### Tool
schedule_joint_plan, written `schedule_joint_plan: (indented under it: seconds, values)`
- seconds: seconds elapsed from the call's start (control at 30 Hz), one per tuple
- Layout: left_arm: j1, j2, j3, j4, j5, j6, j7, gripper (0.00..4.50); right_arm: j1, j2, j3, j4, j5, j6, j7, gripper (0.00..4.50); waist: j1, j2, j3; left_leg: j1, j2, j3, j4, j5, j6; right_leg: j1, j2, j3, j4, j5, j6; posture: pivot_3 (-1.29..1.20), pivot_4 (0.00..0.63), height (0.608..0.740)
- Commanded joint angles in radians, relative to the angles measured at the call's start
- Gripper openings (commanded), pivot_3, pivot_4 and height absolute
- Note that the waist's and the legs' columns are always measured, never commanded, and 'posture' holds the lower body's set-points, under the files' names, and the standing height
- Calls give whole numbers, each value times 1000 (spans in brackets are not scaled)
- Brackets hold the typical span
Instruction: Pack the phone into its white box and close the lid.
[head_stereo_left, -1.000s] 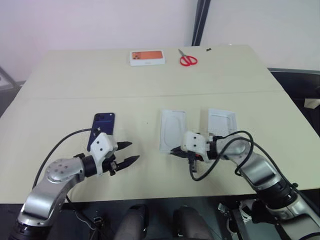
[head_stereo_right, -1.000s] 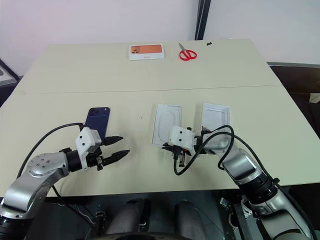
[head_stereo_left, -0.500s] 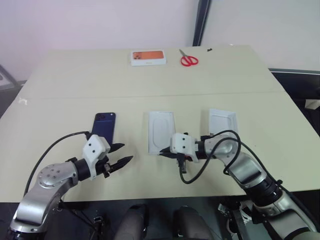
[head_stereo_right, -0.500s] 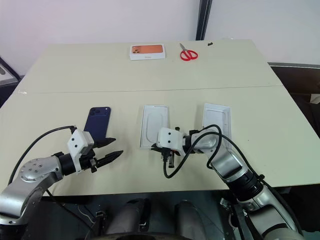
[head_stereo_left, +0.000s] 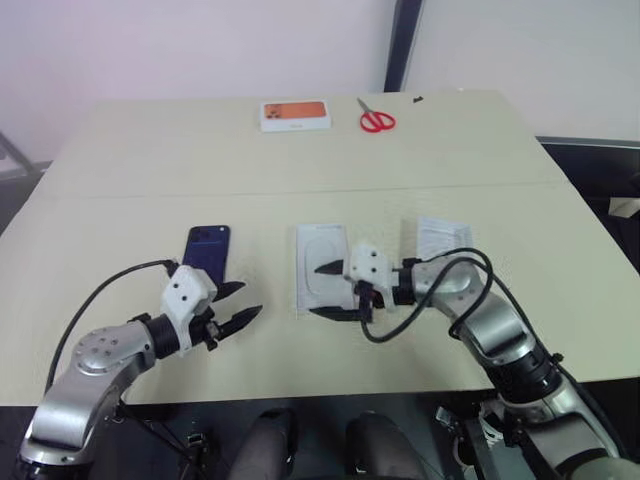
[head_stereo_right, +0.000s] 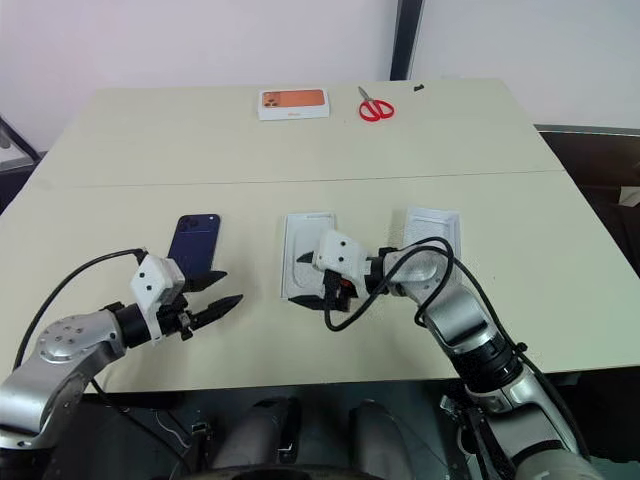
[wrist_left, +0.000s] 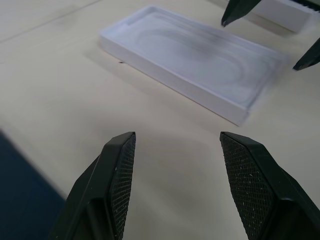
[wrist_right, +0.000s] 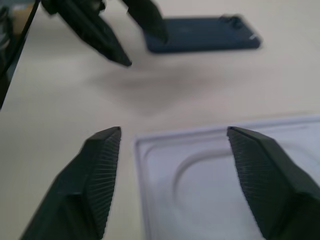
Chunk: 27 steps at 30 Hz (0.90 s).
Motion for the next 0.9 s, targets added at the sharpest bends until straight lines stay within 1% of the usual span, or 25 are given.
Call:
schedule_joint_plan:
  seconds: [0.03, 0.1, 0.13, 0.17, 0.23, 0.27, 0.3, 0.37, 0.47, 0.53, 0.67, 0.77, 0.9]
  values:
    - [-61, -24, 93, 32, -55, 106, 102, 2823, -97, 82, -3, 74, -27, 54, -103, 1708, -1, 0, 0, 0, 0, 0, 0, 0, 0, 0, 0, 0, 0, 0, 0, 0, 150, 740]
    - [-106, -43, 139, 68, -85, 195, 172, 2823, -143, 125, 20, 132, -58, 65, -145, 637, -2, 0, 0, 0, 0, 0, 0, 0, 0, 0, 0, 0, 1, 0, 0, 0, 150, 740]
    - [-125, -51, 160, 83, -94, 233, 204, 2823, -160, 144, 27, 155, -70, 63, -162, 170, -2, 0, 0, 0, 0, 0, 0, 0, 0, -1, 1, 0, 1, 0, 0, 0, 150, 740]
    - [-146, -56, 180, 103, -90, 265, 243, 3079, -179, 166, 35, 182, -84, 60, -183, 16, -2, 0, 0, 0, 0, 0, 0, 0, 0, -1, 1, 0, 2, 0, 0, 0, 150, 740]
    - [-186, -60, 223, 149, -74, 327, 324, 3692, -221, 213, 60, 246, -127, 37, -230, 0, -3, 0, 0, 0, 0, 0, 0, 1, -1, -1, 1, 0, 2, 0, 0, 0, 150, 740]
    - [-202, -61, 236, 163, -70, 354, 354, 4173, -235, 229, 71, 271, -144, 25, -244, 0, -4, 0, 0, 0, 0, 0, 0, 1, -2, -1, 1, 0, 2, 0, 0, 0, 150, 740]
    - [-229, -62, 253, 183, -70, 403, 394, 4481, -251, 248, 83, 302, -159, 21, -257, 0, -3, 0, 0, 0, 0, 0, 0, 1, -2, -2, 1, 0, 2, 0, 0, 0, 150, 740]
    - [-318, -59, 286, 255, -88, 566, 467, 4481, -279, 285, 119, 367, -200, -9, -280, 0, -2, 0, 0, 0, 0, 0, 1, 2, -3, -2, 1, -1, 3, 0, 0, 0, 150, 740]
    - [-420, -73, 335, 326, -120, 712, 516, 4481, -298, 319, 138, 419, -227, -37, -292, 0, -3, -1, -1, 0, 0, -1, 1, 2, -4, -5, 1, -1, 4, 0, 0, 0, 150, 740]
    - [-480, -53, 308, 378, -119, 799, 510, 4481, -307, 345, 145, 446, -236, -46, -294, 0, -4, -1, -1, 0, -1, -1, 1, 4, -6, -5, 1, -1, 3, 0, 0, 0, 150, 740]
    - [-555, -50, 263, 452, -131, 908, 468, 4481, -322, 378, 156, 490, -259, -54, -291, 0, -8, -1, -1, 0, -1, -1, 1, 5, -8, -4, 1, -1, 4, 0, 0, 0, 150, 740]
    - [-582, -56, 227, 480, -135, 949, 432, 4481, -340, 392, 175, 533, -289, -55, -294, 0, -8, -1, -1, 0, -1, -1, 1, 5, -9, -4, 1, -1, 5, 0, 0, 0, 150, 740]
    - [-606, -97, 212, 477, -153, 997, 401, 4481, -356, 400, 199, 581, -335, -64, -297, 0, -3, -1, -1, 0, -1, -1, 1, 5, -9, -6, 0, -1, 5, 0, 0, 0, 150, 740]
